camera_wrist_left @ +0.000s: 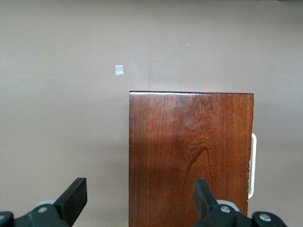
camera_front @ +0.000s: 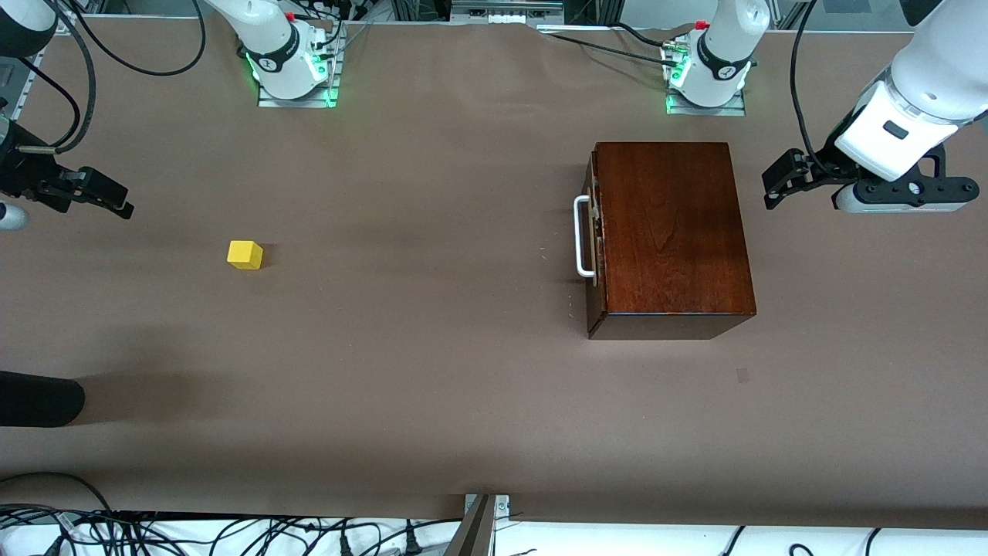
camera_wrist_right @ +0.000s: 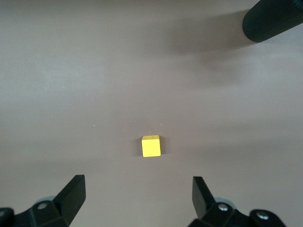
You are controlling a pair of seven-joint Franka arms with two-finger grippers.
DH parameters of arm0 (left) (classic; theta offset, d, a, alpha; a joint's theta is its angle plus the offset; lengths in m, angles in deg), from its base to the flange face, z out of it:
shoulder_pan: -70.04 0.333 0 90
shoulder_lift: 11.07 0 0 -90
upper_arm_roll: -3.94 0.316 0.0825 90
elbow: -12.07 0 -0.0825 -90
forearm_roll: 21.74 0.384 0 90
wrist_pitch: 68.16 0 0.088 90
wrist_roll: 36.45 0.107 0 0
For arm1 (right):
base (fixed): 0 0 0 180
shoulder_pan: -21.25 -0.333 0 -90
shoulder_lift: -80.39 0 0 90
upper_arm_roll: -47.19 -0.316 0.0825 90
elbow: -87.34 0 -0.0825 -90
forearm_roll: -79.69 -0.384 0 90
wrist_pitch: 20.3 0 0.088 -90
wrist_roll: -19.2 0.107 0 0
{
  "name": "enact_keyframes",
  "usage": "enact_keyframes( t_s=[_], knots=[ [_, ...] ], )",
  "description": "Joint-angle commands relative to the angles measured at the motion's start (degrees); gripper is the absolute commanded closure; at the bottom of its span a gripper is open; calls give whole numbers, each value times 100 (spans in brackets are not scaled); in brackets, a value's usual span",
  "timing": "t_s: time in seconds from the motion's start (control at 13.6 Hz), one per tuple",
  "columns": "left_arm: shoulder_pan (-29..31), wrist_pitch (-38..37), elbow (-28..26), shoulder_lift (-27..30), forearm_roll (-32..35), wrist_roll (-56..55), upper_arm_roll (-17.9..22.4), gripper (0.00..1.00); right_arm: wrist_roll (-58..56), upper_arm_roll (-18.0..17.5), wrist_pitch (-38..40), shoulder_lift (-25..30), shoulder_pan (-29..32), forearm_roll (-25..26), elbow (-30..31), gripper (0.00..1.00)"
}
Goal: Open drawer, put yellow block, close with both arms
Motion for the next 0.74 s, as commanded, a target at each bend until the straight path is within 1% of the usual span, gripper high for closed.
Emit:
enact_keyframes(
  t_s=[0.0,0.66],
  knots=[
    [38,-18,5,53,205,124,-58,0,63,-21,120,-40,38,23,-125,0],
    [29,-62,83,27,232,116,-76,0,54,-21,129,-40,47,32,-125,0]
  ],
)
